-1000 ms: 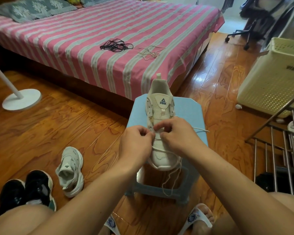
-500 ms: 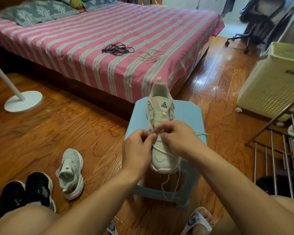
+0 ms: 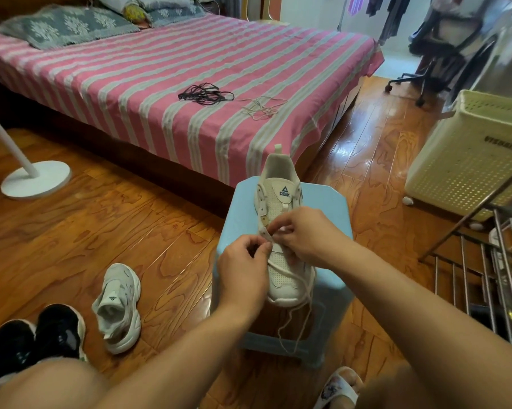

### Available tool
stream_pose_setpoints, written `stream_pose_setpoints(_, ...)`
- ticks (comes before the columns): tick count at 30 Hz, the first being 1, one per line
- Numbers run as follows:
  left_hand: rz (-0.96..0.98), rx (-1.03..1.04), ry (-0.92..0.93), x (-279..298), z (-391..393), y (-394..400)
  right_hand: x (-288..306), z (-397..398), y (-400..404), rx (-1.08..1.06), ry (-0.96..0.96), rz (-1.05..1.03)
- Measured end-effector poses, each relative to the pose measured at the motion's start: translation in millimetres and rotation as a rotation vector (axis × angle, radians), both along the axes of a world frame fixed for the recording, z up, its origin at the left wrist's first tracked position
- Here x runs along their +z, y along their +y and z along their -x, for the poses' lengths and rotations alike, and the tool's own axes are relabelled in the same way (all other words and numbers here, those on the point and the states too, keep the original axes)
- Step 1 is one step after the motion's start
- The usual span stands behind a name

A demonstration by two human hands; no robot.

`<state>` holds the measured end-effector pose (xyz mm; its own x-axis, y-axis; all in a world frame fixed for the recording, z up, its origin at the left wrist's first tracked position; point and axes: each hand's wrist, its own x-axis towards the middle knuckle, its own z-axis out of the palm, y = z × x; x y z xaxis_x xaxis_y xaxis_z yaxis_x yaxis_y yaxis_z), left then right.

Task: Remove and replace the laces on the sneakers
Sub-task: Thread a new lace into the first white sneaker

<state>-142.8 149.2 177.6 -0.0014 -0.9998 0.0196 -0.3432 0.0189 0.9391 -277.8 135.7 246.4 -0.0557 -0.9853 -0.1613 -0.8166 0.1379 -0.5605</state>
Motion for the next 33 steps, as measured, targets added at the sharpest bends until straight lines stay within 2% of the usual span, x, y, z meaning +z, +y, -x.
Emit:
stream_pose_setpoints(3, -0.05, -0.015, -0.039, 5, -6, -5, -6, 3, 1, -0.009, -0.068, 0.015)
stream_pose_setpoints(8, -0.083, 0.032, 0.045, 13, -1, -7, -7, 6, 1, -0.026, -0.18, 0.011)
stream_pose_setpoints(11, -0.138, 0.042, 0.149, 14, -1, -12, -5, 5, -1, -0.031, -0.178, -0.016)
stream_pose_setpoints(14, -0.085, -0.004, 0.151, 14, -1, -10, -1, 5, -3, -0.005, -0.132, -0.034)
stream_pose_setpoints(19, 0.114, -0.303, -0.06, 16, -10, -15, 0, -2, 0, 0.069, 0.186, 0.033)
stream_pose_setpoints(22, 0.225, -0.335, -0.227, 17, -14, -27, -7, -6, 8, -0.028, 0.172, 0.111)
stream_pose_setpoints(26, 0.264, -0.412, -0.382, 26, -14, -36, -10, -11, 13, -0.123, 0.138, 0.137)
stream_pose_setpoints(30, 0.31, -0.459, -0.403, 32, -19, -43, -6, -18, 17, -0.11, 0.274, 0.254)
stream_pose_setpoints(33, 0.307, -0.49, -0.409, 29, -22, -44, -9, -24, 23, 0.052, 0.527, 0.389)
